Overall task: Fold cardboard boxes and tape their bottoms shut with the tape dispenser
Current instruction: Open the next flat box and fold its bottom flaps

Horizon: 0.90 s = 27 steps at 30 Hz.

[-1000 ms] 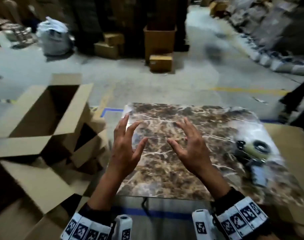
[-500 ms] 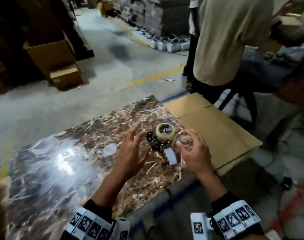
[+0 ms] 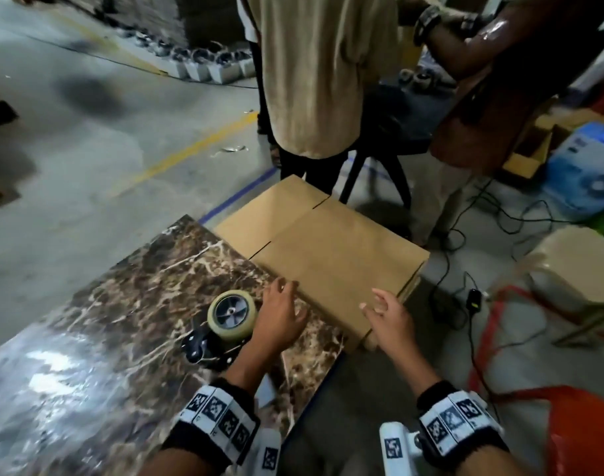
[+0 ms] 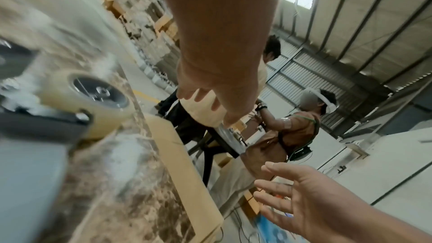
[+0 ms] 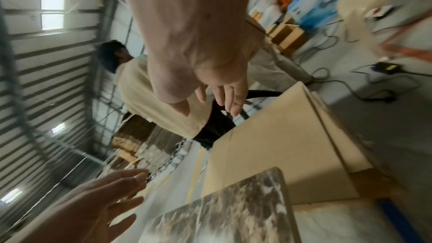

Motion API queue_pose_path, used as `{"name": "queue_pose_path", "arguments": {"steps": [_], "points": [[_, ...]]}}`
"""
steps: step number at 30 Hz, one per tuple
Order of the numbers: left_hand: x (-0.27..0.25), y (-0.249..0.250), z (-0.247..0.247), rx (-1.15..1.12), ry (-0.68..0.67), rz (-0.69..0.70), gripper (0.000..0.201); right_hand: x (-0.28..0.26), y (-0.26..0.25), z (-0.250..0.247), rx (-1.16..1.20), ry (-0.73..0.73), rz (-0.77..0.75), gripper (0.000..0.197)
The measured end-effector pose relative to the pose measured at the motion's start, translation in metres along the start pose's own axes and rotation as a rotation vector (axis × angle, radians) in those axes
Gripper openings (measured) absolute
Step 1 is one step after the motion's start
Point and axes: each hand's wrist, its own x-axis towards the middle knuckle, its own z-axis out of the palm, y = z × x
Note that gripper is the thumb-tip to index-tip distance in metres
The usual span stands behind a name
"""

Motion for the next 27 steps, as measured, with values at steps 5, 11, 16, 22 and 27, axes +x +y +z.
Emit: {"name": "queue_pose_path", "arguments": {"steps": [5,11,16,22,27], "points": [[0.065,0.007,0.057,0.070,-0.014,-0.207,0.063,0.077,0.050,-0.009,0.140,-0.015,0.259,0.039],[0.111,-0.015,0.120,0.168,-0.013,-0.539,0.072,0.179,0.138,0.007,0.298,-0.178,0.591,0.011],[0.102,-0.040,0.162,0.297,0.046,-0.582,0.071,0.235,0.172,0.029,0.411,-0.193,0.787,0.023],[0.102,-0.045,0.172,0.406,0.155,-0.577,0.066,0.269,0.199,0.054,0.490,-0.164,0.970,0.020],[0.102,-0.041,0.173,0.388,0.218,-0.579,0.067,0.284,0.233,0.081,0.562,-0.171,1.050,0.022]]}}
